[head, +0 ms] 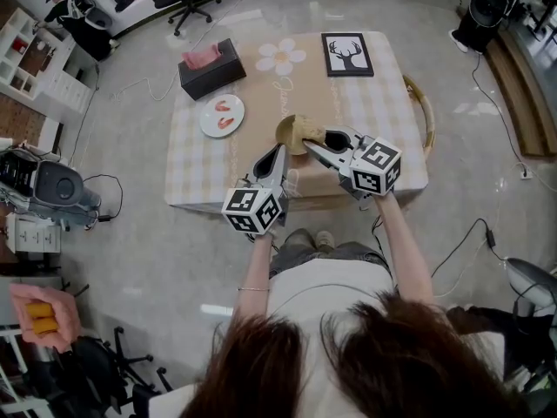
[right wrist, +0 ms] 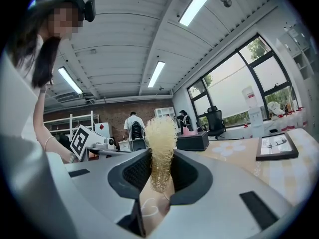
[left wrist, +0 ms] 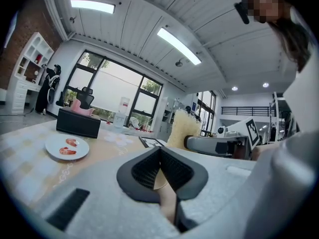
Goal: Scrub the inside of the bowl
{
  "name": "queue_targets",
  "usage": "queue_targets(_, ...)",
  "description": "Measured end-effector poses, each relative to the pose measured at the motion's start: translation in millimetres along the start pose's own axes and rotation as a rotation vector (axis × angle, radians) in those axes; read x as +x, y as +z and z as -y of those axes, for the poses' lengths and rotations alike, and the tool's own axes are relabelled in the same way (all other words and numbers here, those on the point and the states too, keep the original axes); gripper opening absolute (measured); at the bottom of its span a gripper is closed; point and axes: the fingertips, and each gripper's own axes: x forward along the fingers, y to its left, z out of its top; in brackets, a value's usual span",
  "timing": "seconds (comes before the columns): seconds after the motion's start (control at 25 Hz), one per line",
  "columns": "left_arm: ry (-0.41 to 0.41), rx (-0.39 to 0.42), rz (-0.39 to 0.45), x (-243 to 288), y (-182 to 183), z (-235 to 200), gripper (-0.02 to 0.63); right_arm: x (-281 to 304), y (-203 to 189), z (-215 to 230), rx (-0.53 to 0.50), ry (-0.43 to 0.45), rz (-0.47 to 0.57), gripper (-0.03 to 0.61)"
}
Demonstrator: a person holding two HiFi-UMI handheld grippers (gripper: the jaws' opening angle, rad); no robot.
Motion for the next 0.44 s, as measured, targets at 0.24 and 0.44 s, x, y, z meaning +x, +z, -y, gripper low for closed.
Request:
queue_targets(0.24, -0.005, 0.005, -0.006, 4.0, 2.0, 0.3, 0.011, -2.2, 0.4, 2.9, 0.004, -0.004, -0.003, 0.094)
queue_targets(0.44, -0.006, 0.010, -0.017, 3.2, 2.2, -0.5, 0.011, -3.9, -0.3, 4.8, 0.012, -0.013, -0.008, 0.094)
